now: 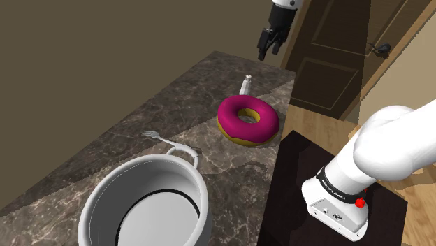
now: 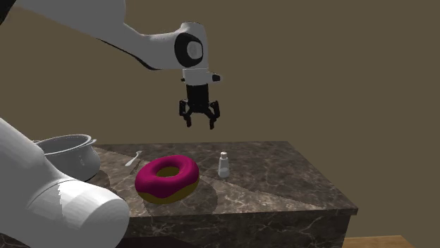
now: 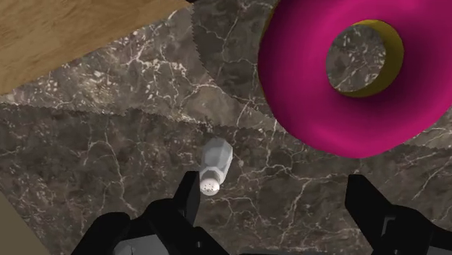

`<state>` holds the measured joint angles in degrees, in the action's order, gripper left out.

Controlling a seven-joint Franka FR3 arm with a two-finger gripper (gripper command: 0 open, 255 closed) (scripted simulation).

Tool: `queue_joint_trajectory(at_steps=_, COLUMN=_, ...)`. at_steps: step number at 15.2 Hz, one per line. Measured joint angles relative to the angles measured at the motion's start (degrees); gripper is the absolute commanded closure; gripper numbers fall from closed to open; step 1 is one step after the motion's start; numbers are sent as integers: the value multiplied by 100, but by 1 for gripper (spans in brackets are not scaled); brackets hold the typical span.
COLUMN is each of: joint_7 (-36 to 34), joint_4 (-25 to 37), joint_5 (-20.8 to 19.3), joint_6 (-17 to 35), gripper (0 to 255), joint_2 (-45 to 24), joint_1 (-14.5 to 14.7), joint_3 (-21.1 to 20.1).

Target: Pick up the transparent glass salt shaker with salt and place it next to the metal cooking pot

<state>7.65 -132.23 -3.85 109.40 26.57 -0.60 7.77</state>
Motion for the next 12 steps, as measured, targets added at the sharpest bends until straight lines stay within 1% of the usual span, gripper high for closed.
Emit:
queue_joint_trajectory(at_steps=7, joint_7=282, joint_4=413, joint_5=374, joint_6=809, gripper=0, joint_2=-1410, joint_1=-79, joint_3=423)
queue_joint_trajectory(at_steps=12, joint_7=543, joint_4=862, joint_5=815, joint_6=1212, gripper=0, joint_2=-2437, joint_1=-146, joint_3=630)
